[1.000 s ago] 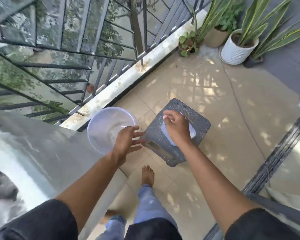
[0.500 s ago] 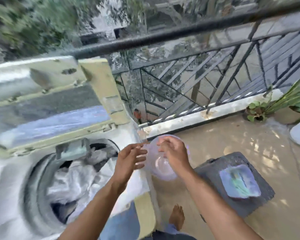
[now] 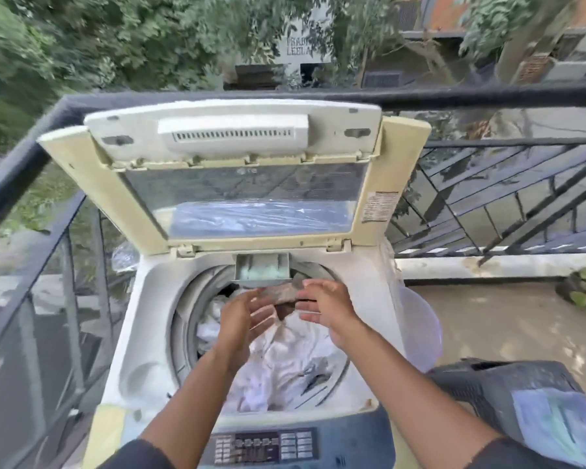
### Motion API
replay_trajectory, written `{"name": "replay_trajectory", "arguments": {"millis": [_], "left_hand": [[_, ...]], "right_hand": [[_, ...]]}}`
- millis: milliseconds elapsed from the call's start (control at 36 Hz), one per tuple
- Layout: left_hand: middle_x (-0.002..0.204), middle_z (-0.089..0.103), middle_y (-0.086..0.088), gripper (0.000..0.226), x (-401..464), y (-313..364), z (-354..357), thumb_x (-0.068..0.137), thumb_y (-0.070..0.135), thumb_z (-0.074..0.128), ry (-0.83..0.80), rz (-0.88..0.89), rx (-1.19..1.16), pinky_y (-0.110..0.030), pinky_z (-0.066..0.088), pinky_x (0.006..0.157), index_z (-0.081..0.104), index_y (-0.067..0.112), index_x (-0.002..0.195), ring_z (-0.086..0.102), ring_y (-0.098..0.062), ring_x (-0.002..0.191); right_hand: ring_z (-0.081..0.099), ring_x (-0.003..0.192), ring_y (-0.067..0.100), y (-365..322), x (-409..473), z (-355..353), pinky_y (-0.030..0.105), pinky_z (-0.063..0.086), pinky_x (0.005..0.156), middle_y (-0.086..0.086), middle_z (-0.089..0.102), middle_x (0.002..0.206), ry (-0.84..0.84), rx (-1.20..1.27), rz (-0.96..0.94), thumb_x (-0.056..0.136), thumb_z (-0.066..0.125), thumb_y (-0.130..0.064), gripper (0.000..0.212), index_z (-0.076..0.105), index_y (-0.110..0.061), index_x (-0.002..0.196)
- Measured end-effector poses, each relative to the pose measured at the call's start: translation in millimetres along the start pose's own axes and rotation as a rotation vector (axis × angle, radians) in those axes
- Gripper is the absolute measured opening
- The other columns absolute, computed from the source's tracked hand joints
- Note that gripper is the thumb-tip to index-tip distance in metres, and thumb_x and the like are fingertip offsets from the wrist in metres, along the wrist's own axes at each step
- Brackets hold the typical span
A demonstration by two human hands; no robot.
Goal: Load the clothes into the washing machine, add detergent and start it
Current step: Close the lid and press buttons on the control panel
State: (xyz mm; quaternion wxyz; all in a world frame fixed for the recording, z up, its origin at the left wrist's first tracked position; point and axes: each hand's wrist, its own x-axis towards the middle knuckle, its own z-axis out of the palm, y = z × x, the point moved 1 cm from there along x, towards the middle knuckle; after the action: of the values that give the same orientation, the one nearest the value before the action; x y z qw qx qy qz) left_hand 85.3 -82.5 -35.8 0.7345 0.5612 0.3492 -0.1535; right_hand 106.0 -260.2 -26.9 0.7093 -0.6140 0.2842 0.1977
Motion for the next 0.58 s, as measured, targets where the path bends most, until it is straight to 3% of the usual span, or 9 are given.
{"name": "replay_trajectory", "arguments": {"millis": [111, 222, 361, 472, 583], "left_hand": [[0.134, 0.066, -0.016, 0.044, 30, 2, -17, 0.116, 0.021, 0.04, 0.012, -0.097, -0.118, -0.042, 0.06, 0.082, 0.04, 0.004, 0.157, 0.067, -0.038, 0.117], [0.137, 0.059, -0.016, 0.03, 47, 9, -22, 0.116, 0.017, 0.04, -0.032, -0.15, -0.188, -0.047, 0.058, 0.092, 0.052, 0.006, 0.141, 0.062, -0.039, 0.117], [0.126, 0.064, -0.01, 0.02, 62, 12, -23, 0.113, 0.011, 0.045, -0.084, -0.19, -0.194, -0.037, 0.063, 0.078, 0.061, 0.006, 0.125, 0.069, -0.028, 0.1], [0.109, 0.071, -0.008, 0.023, 64, 13, -24, 0.112, 0.005, 0.048, -0.15, -0.192, -0.236, -0.029, 0.066, 0.073, 0.061, 0.003, 0.13, 0.071, -0.024, 0.092], [0.113, 0.074, -0.007, 0.021, 70, 10, -29, 0.111, 0.008, 0.052, -0.191, -0.185, -0.247, -0.026, 0.066, 0.074, 0.062, 0.006, 0.13, 0.072, -0.023, 0.095]], "right_hand": [[0.069, 0.077, 0.027, 13, 19, 32, 0.039, 0.06, 0.072, 0.014, 0.072, 0.094, 0.003, 0.061, 0.144, 0.102, 0.054, -0.009, 0.018, 0.062, -0.006, 0.118], [0.069, 0.083, 0.027, 25, 35, 53, 0.038, 0.06, 0.074, 0.016, 0.07, 0.109, 0.045, 0.084, 0.215, 0.106, 0.051, -0.016, 0.025, 0.062, -0.001, 0.123], [0.068, 0.085, 0.029, 27, 43, 70, 0.044, 0.056, 0.091, 0.018, 0.066, 0.113, 0.064, 0.233, 0.252, 0.107, 0.052, -0.011, 0.032, 0.055, 0.002, 0.136], [0.07, 0.091, 0.03, 28, 45, 76, 0.041, 0.059, 0.082, 0.015, 0.07, 0.103, 0.078, 0.303, 0.23, 0.104, 0.057, -0.008, 0.033, 0.054, 0.001, 0.136], [0.072, 0.095, 0.032, 30, 45, 79, 0.041, 0.061, 0.079, 0.017, 0.071, 0.108, 0.097, 0.317, 0.212, 0.103, 0.058, -0.007, 0.033, 0.053, 0.0, 0.135]]}}
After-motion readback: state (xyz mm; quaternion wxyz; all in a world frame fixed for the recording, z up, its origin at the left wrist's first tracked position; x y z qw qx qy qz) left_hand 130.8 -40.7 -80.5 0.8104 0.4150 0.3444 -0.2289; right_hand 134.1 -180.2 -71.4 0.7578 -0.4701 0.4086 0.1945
